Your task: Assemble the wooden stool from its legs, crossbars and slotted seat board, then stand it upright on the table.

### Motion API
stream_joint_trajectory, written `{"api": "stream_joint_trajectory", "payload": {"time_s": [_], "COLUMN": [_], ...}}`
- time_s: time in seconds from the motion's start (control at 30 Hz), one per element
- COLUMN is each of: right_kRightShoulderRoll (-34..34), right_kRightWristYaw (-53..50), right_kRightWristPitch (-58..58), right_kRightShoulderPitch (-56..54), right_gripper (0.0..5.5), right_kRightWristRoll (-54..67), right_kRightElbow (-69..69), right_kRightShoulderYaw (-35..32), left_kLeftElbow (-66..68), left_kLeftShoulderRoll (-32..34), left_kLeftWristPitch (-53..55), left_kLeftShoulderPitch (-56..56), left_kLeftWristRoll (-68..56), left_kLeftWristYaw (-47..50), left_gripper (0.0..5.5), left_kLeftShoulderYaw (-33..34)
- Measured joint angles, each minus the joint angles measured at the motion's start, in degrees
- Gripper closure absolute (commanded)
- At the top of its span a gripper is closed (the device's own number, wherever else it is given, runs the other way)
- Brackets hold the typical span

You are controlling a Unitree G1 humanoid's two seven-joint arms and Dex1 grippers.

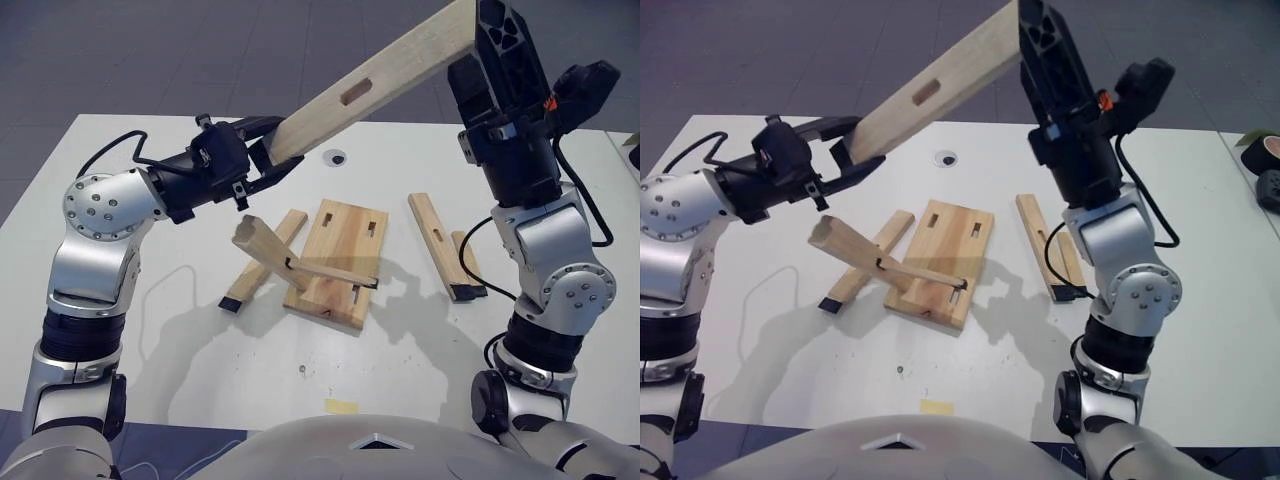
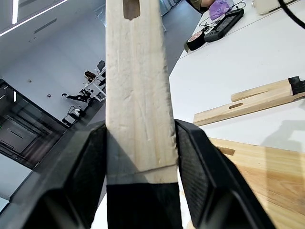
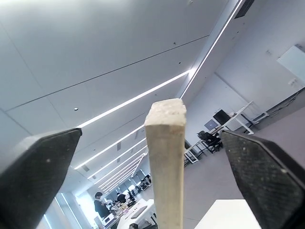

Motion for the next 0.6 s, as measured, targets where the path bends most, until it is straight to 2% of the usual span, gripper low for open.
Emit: {"api": "stream_joint_trajectory", "payload": {"time_s": [0.07, 0.2, 0.6], "right_kRightShoulderRoll": [0.6, 1.6, 2.3], "right_kRightWristYaw": [-0.6, -0.6, 0.3], "right_kRightWristPitch": [-0.2, -0.4, -2.5], "right_kRightShoulderPitch": [-0.7, -1.7, 2.5], "right_gripper": [0.1, 0.65, 2.65], "right_kRightWristRoll": [0.0, -1.0, -5.7], "right_kRightElbow": [1.1, 1.2, -2.9], "right_kRightShoulderYaw": [1.0, 3.4, 4.9], "left_kLeftElbow": [0.0, -0.1, -2.2], "left_kLeftShoulderRoll": [0.0, 0.0, -1.1], "left_kLeftWristPitch": [-0.1, -0.2, 1.0], "left_kLeftShoulderPitch": [0.0, 0.1, 1.3], "left_kLeftWristRoll": [0.0, 0.0, -0.7], "left_kLeftWristYaw": [-0.7, -1.0, -0.7], "left_gripper": [3.42, 3.42, 3.42], "left_kLeftShoulderYaw": [-0.4, -0.7, -1.1]}}
